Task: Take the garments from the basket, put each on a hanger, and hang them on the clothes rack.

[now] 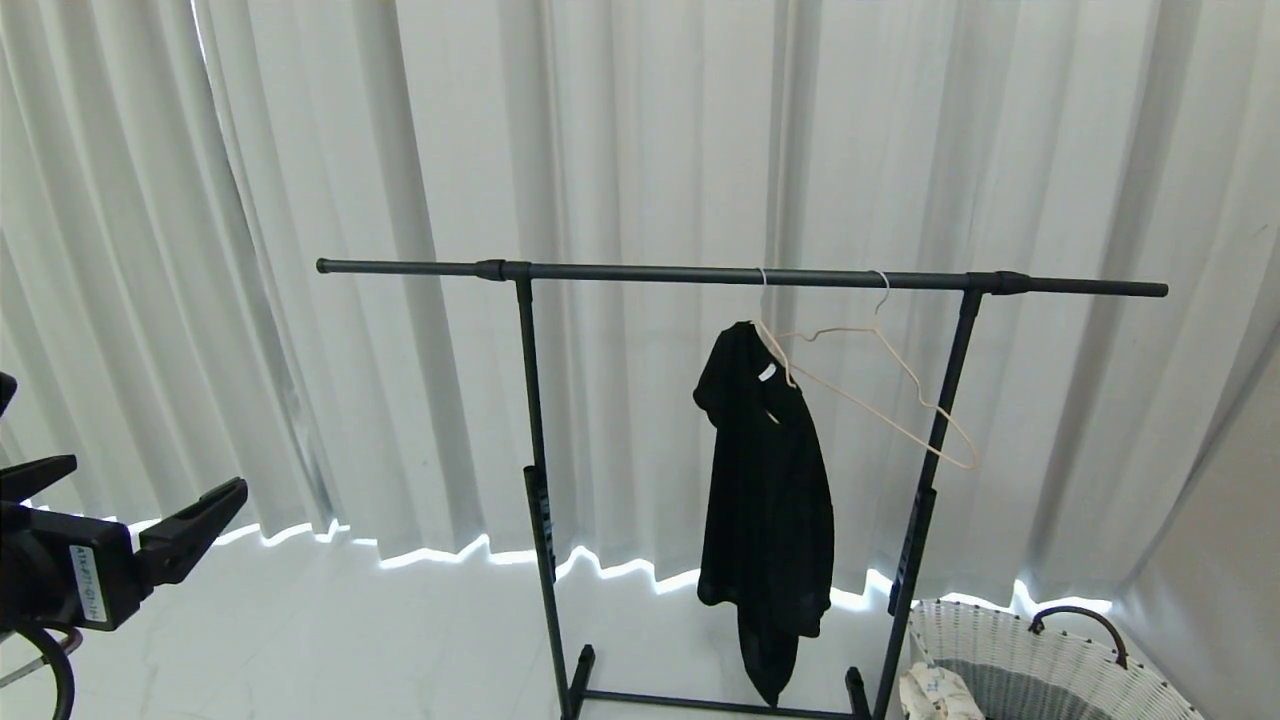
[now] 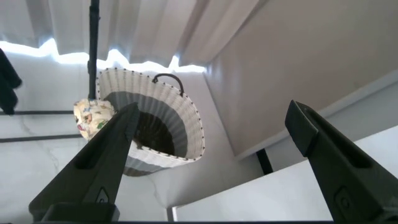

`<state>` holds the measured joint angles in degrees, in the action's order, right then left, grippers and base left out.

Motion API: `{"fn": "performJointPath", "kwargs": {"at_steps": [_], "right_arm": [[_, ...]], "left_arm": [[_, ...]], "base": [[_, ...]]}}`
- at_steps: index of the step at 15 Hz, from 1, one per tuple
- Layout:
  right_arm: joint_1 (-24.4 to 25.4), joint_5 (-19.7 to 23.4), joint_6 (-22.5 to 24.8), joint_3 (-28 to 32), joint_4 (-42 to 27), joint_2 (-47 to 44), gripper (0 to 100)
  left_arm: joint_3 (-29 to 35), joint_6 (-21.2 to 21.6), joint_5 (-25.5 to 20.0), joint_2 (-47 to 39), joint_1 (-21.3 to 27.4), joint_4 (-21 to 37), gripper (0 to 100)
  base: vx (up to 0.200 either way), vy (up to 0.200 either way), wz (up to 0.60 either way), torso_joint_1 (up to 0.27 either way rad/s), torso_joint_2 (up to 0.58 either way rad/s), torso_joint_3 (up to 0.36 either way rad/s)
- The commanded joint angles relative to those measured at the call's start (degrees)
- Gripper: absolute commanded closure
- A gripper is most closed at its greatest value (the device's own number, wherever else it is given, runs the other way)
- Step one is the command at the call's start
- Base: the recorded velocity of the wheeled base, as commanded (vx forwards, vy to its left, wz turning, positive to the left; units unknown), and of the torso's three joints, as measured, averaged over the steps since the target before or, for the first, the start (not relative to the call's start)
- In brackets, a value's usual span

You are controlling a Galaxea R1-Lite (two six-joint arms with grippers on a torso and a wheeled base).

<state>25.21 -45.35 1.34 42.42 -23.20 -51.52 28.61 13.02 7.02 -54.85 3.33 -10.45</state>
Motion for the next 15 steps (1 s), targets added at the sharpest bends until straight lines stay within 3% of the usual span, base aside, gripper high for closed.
{"fn": "performJointPath", "kwargs": {"at_steps": [1, 4, 15], "right_arm": [[-0.1, 0.0, 0.3, -0.1, 0.1, -0.3, 0], [-0.1, 0.0, 0.5, -0.1, 0.1, -0.3, 0], [-5.5, 0.0, 3.9, -0.6, 0.7, 1.2, 0]], "left_arm": [[-0.8, 0.0, 0.0, 0.1, 0.0, 0.0, 0], [-0.7, 0.0, 0.0, -0.2, 0.0, 0.0, 0], [-2.7, 0.1, -0.3, -0.4, 3.3, 0.0, 0]], "base": [[0.000, 0.000, 0.00, 0.000, 0.00, 0.000], [0.000, 0.000, 0.00, -0.075, 0.19, 0.098], [0.000, 0.000, 0.00, -0.215, 0.50, 0.278]]}}
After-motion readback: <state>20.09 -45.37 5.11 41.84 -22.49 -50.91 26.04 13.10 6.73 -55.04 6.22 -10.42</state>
